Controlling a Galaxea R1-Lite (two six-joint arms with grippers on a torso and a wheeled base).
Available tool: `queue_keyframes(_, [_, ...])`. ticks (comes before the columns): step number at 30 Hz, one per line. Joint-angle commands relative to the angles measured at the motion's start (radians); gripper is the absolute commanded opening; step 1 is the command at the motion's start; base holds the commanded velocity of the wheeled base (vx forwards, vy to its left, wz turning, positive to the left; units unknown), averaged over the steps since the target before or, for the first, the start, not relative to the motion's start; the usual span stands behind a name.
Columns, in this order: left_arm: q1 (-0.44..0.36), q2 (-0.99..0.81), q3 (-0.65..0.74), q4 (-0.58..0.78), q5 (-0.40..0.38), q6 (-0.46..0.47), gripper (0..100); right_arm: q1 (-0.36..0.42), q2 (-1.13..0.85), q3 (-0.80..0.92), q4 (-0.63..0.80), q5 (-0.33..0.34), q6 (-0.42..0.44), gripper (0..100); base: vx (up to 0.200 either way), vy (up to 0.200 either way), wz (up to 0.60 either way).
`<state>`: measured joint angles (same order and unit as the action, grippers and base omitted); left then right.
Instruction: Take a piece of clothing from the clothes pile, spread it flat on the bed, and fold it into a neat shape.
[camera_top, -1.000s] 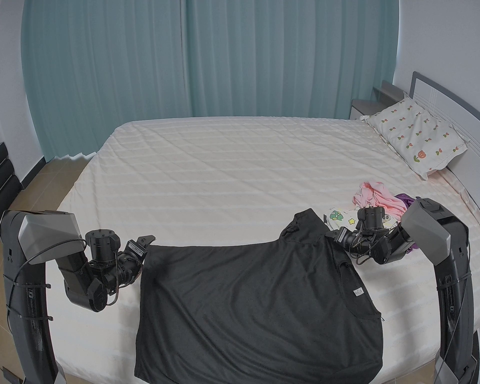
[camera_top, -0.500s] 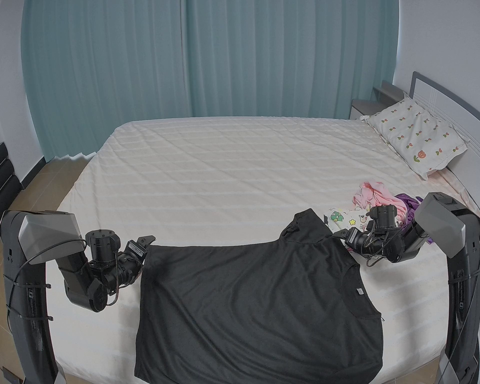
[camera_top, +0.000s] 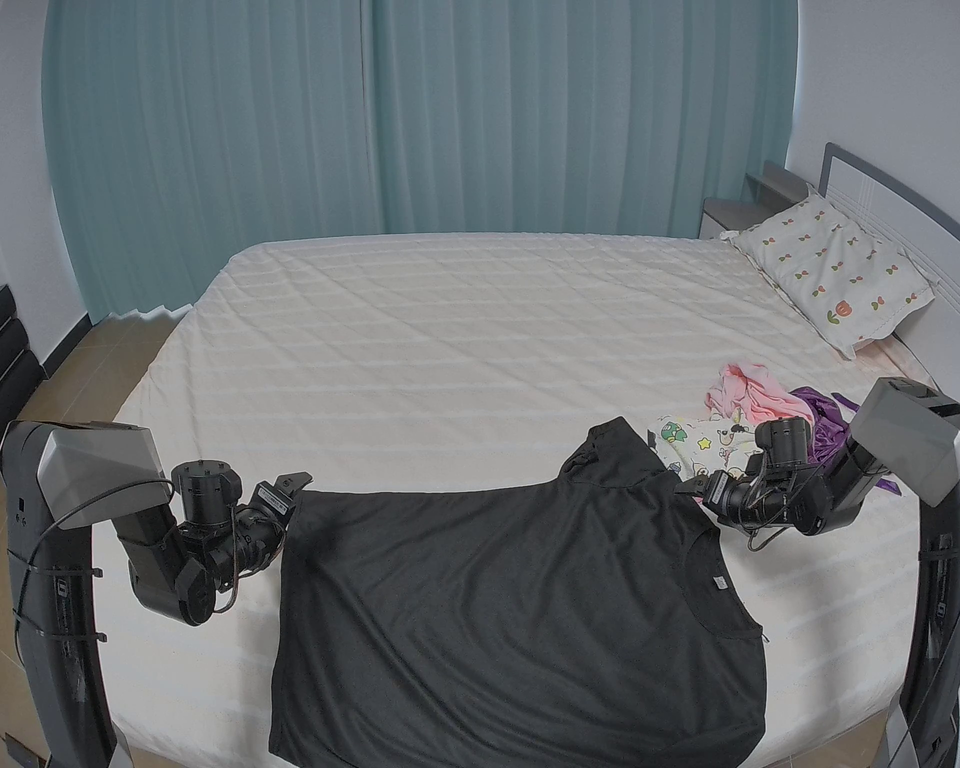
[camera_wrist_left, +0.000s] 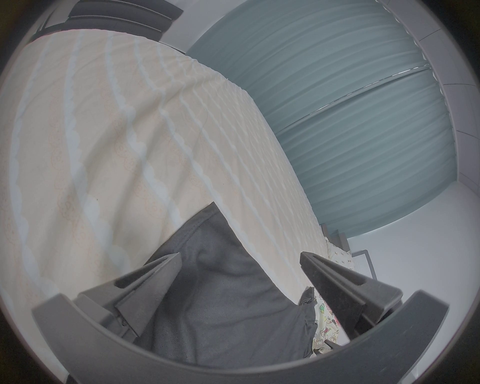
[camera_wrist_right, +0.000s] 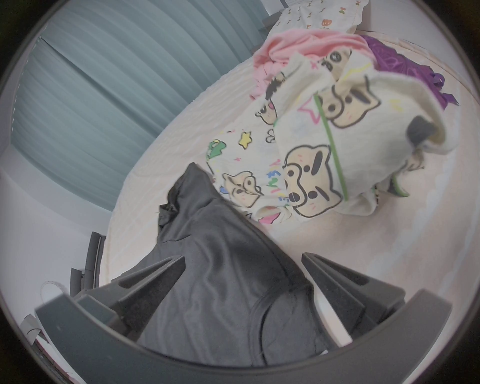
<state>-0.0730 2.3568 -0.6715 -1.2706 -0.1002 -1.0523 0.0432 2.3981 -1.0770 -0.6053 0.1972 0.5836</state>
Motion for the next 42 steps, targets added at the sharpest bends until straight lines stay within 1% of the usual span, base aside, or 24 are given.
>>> queue_keyframes(1, [-0.011, -0.01, 0.023, -0.007, 0.002, 0.011, 100, -0.009, -0.168, 0.14, -0.033, 0.033, 0.007, 100, -0.2, 0.0, 0.0])
queue_keyframes(5, [-0.025, -0.014, 0.064, -0.049, 0.002, 0.043, 100, -0.014, -0.235, 0.252, -0.068, 0.034, 0.002, 100, -0.2, 0.0, 0.0])
queue_keyframes(7, [-0.042, -0.05, 0.122, -0.096, 0.004, 0.094, 100, -0.016, -0.278, 0.35, -0.117, 0.036, 0.004, 100, -0.2, 0.0, 0.0])
queue_keyframes(10, [-0.076, -0.111, 0.185, -0.107, 0.004, 0.149, 100, -0.016, -0.32, 0.471, -0.194, 0.033, 0.007, 100, -0.2, 0.0, 0.0])
queue_keyframes(14, [-0.091, -0.157, 0.204, -0.096, 0.005, 0.17, 100, -0.014, -0.364, 0.621, -0.298, 0.025, 0.005, 100, -0.2, 0.0, 0.0])
queue_keyframes(15, [-0.093, -0.157, 0.205, -0.096, 0.005, 0.17, 100, -0.014, -0.366, 0.628, -0.303, 0.025, 0.007, 100, -0.2, 0.0, 0.0])
queue_keyframes(16, [-0.099, -0.172, 0.236, -0.096, 0.008, 0.173, 100, -0.011, -0.39, 0.69, -0.35, 0.033, 0.015, 100, -0.2, 0.0, 0.0])
queue_keyframes(19, [-0.1, -0.198, 0.32, -0.101, 0.011, 0.19, 100, 0.0, -0.387, 0.761, -0.409, 0.031, 0.028, 100, -0.2, 0.0, 0.0])
queue_keyframes(21, [-0.1, -0.203, 0.343, -0.104, 0.011, 0.192, 100, 0.003, -0.384, 0.773, -0.424, 0.033, 0.033, 100, -0.2, 0.0, 0.0])
queue_keyframes(23, [-0.105, -0.205, 0.414, -0.108, 0.013, 0.192, 100, 0.01, -0.381, 0.807, -0.458, 0.037, 0.07, 100, -0.2, 0.0, 0.0])
queue_keyframes(24, [-0.105, -0.205, 0.414, -0.108, 0.013, 0.192, 100, 0.01, -0.381, 0.807, -0.458, 0.037, 0.07, 100, -0.2, 0.0, 0.0])
queue_keyframes(25, [-0.122, -0.197, 0.449, -0.108, 0.014, 0.19, 100, 0.026, -0.372, 0.819, -0.481, 0.05, 0.116, 100, -0.2, 0.0, 0.0])
queue_keyframes(27, [-0.137, -0.191, 0.478, -0.108, 0.014, 0.186, 100, 0.029, -0.366, 0.829, -0.504, 0.05, 0.143, 100, -0.2, 0.0, 0.0])
queue_keyframes(31, [-0.166, -0.151, 0.494, -0.108, 0.017, 0.187, 100, 0.03, -0.352, 0.859, -0.542, 0.053, 0.154, 100, -0.05, 0.0, 0.0])
queue_keyframes(33, [-0.177, -0.111, 0.487, -0.108, 0.048, 0.192, 100, 0.03, -0.333, 0.868, -0.556, 0.054, 0.154, 100, 0.0, 0.0, 0.0])
queue_keyframes(38, [-0.22, -0.005, 0.463, -0.133, 0.174, 0.192, 100, 0.034, -0.29, 0.902, -0.614, 0.054, 0.156, 100, 0.0, 0.0, 0.0])
queue_keyframes(39, [-0.228, 0.001, 0.467, -0.148, 0.188, 0.193, 100, 0.038, -0.281, 0.907, -0.626, 0.053, 0.156, 100, 0.0, 0.0, 0.0])
queue_keyframes(42, [-0.238, 0.01, 0.481, -0.174, 0.194, 0.195, 100, 0.046, -0.257, 0.925, -0.677, 0.053, 0.162, 100, 0.0, 0.0, 0.0])
